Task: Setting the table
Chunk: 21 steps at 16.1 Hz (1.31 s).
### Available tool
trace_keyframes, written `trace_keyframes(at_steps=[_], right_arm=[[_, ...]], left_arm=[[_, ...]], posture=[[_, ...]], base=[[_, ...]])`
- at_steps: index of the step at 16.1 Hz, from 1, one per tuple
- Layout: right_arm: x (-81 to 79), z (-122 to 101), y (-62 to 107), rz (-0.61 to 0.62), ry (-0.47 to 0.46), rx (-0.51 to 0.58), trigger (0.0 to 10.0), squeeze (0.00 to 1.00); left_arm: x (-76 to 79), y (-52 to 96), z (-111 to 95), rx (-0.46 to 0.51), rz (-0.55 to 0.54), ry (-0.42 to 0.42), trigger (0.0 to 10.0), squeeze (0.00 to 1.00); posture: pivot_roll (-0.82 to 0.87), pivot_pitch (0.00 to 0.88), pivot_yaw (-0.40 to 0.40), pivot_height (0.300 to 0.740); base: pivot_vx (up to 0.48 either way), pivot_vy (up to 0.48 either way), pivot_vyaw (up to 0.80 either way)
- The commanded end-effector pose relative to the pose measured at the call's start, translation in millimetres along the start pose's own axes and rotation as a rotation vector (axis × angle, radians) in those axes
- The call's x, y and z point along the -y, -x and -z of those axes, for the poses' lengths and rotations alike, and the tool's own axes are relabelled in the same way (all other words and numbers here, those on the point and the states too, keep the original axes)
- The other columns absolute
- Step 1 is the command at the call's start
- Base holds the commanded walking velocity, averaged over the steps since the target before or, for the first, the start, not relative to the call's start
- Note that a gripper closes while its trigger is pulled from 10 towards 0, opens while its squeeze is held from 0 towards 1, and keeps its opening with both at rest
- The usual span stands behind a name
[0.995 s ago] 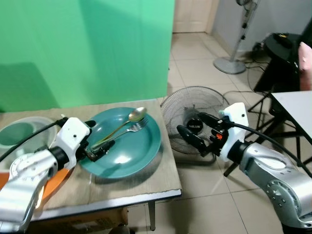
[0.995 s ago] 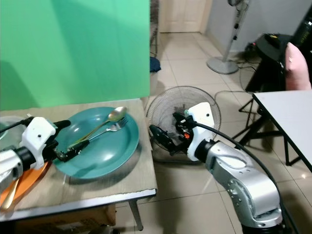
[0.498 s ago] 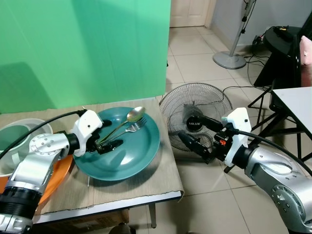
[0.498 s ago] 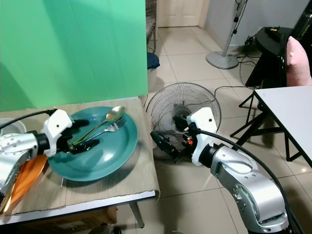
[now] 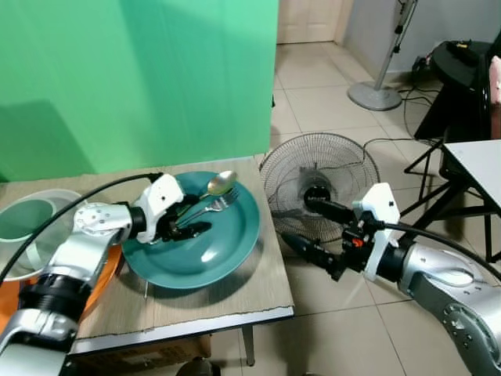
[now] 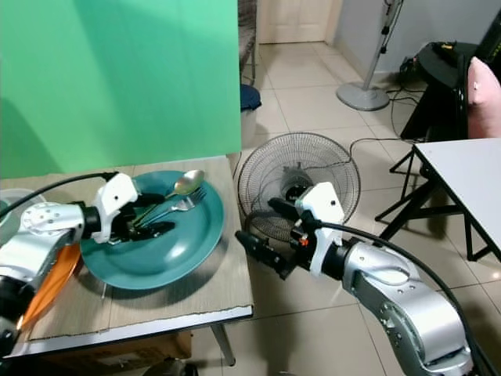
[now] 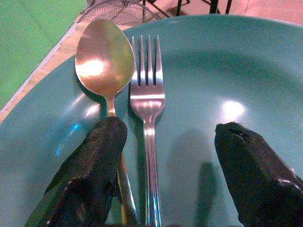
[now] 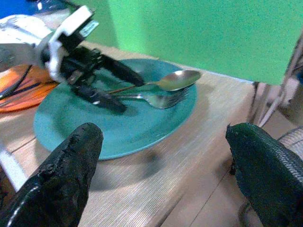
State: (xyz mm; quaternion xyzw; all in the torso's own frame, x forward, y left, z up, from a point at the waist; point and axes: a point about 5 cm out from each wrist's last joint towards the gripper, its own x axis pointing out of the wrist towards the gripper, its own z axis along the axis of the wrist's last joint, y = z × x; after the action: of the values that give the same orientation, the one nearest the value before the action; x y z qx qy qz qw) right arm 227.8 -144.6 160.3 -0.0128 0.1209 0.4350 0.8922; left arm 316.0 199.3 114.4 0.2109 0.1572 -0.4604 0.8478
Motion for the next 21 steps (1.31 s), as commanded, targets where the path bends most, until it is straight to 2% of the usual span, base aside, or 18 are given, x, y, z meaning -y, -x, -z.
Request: trace_keyframes(at_steps=[1,2,3,6,7,8,9,10,12,13,14,16,17,18,21], right_arm=[[-4.0,-2.7,0.4,-0.032,0.005,-0.001,10.0,0.00],[-4.3,-2.5,0.7,-0.035,0.005,-0.003,10.0,0.00],[-4.4,-2.3,1.0,-0.039,0.007,-0.006,10.0,0.00],[-6.1,-1.5,3.6,-0.055,-0.002,-0.020,10.0,0.00],[-8.3,-0.6,5.5,-0.080,-0.007,-0.031,10.0,0.00],[-8.9,-0.5,6.6,-0.092,-0.002,-0.035,10.0,0.00],[-8.9,-0.7,7.4,-0.100,0.004,-0.039,10.0,0.00],[-7.7,-2.1,8.2,-0.106,0.016,-0.039,10.0,0.00],[-6.5,-3.6,9.1,-0.113,0.021,-0.040,10.0,0.00],[-6.0,-3.9,9.6,-0.114,0.022,-0.041,10.0,0.00],[-5.6,-3.9,10.2,-0.117,0.023,-0.043,10.0,0.00],[-5.2,-3.6,11.0,-0.120,0.023,-0.046,10.0,0.00],[-5.1,-3.2,11.1,-0.122,0.024,-0.047,10.0,0.00],[-5.1,-2.9,10.8,-0.125,0.025,-0.049,10.0,0.00],[-5.4,-3.5,11.7,-0.133,0.027,-0.047,10.0,0.00]], left_arm=[[-1.7,-2.3,-0.9,-0.014,0.016,-0.014,9.8,0.00],[-2.6,-3.9,0.5,-0.024,0.018,-0.020,9.1,0.00],[-3.9,-5.4,2.1,-0.032,0.017,-0.027,9.1,0.00],[-8.0,-6.6,8.7,-0.057,-0.002,-0.021,8.2,0.00],[-7.6,-7.3,8.4,-0.046,0.021,-0.008,3.2,0.00],[-7.2,-7.4,6.0,-0.030,0.033,-0.009,2.3,0.00],[-7.0,-7.3,3.5,-0.018,0.043,-0.016,1.9,0.00],[-7.8,-6.9,0.4,-0.008,0.052,-0.037,3.1,0.00],[-7.4,-5.8,-1.4,-0.011,0.065,-0.078,4.4,0.00],[-7.2,-5.2,-2.7,-0.014,0.065,-0.099,6.4,0.00],[-7.1,-4.9,-3.9,-0.025,0.070,-0.127,10.0,0.00],[-6.9,-5.5,-6.1,-0.027,0.084,-0.121,10.0,0.00],[-7.9,-6.1,-6.7,-0.026,0.086,-0.103,10.0,0.71],[-8.4,-6.3,-6.7,-0.023,0.093,-0.088,10.0,1.00],[-7.9,-5.2,-9.0,-0.022,0.101,-0.110,10.0,1.00]], posture=[[-0.10,0.041,0.042,0.740],[-0.10,0.041,0.045,0.740],[-0.11,0.043,0.045,0.740],[-0.11,0.044,0.048,0.740],[-0.11,0.045,0.048,0.740],[-0.11,0.045,0.048,0.740],[-0.11,0.045,0.048,0.740],[-0.11,0.044,0.045,0.740],[-0.11,0.043,0.040,0.740],[-0.11,0.041,0.037,0.740],[-0.11,0.038,0.035,0.740],[-0.11,0.038,0.035,0.740],[-0.11,0.030,0.031,0.740],[-0.11,0.027,0.031,0.740],[-0.12,0.019,0.031,0.740]], base=[[0.000,0.000,0.00],[0.000,0.000,0.00],[0.000,0.000,0.00],[0.000,0.000,0.00],[0.000,0.000,0.00],[0.000,0.000,0.00],[0.000,0.000,0.00],[0.000,0.000,0.00],[0.000,0.000,0.00],[0.000,0.000,0.00],[0.000,0.000,0.00],[0.000,0.000,0.00],[0.000,0.000,0.00],[0.000,0.000,0.00],[0.000,0.000,0.00]])
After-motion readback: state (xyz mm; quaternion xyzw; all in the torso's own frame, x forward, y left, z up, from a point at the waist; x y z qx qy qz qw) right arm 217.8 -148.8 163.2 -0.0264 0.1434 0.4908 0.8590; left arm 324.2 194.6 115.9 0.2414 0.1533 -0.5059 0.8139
